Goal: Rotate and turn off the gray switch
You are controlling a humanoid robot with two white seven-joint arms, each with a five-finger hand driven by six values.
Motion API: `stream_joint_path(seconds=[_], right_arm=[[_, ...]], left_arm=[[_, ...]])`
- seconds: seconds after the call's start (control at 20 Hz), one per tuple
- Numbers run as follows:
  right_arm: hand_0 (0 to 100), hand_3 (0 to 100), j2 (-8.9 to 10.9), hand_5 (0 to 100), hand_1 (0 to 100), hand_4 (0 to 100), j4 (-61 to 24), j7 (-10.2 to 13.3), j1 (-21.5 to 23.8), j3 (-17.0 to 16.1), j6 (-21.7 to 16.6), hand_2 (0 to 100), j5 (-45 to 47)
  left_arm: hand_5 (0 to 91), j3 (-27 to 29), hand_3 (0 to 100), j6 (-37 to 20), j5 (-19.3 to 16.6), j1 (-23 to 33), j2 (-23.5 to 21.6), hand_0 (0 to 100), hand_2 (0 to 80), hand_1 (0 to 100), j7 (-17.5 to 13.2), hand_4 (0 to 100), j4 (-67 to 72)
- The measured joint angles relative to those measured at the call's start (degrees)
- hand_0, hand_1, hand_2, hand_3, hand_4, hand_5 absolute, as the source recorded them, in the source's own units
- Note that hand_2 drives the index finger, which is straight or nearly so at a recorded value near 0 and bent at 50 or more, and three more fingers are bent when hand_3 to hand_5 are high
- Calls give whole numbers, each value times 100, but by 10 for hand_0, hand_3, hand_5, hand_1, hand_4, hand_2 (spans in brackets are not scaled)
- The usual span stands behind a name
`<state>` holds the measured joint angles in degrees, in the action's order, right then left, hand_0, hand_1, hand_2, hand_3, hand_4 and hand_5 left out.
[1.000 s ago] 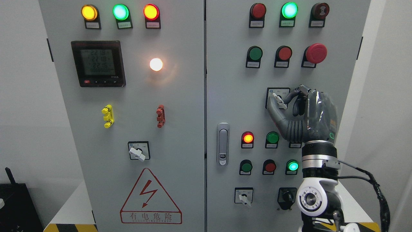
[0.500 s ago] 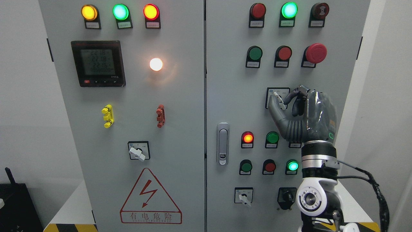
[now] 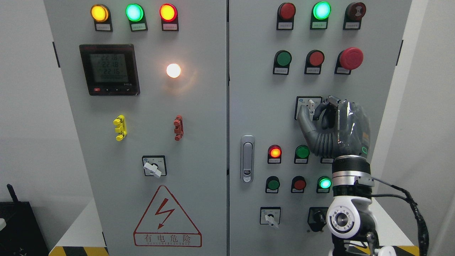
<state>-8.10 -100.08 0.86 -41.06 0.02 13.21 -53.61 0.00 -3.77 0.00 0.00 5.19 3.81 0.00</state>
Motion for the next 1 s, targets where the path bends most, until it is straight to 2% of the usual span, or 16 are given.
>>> stream_joint_path(seconds=[0.5, 1.0], right_arm=[[542, 1000, -2, 1000, 418, 1000, 3, 51, -24, -1, 2, 703, 4], [385, 1000, -5, 1000, 409, 1000, 4, 60, -32, -2, -22, 706, 9]], left_arm=[[0, 0, 0, -1, 0, 0, 0, 120, 0, 389, 0, 0, 0], [0, 0, 0, -1, 0, 0, 0, 120, 0, 389, 0, 0, 0]])
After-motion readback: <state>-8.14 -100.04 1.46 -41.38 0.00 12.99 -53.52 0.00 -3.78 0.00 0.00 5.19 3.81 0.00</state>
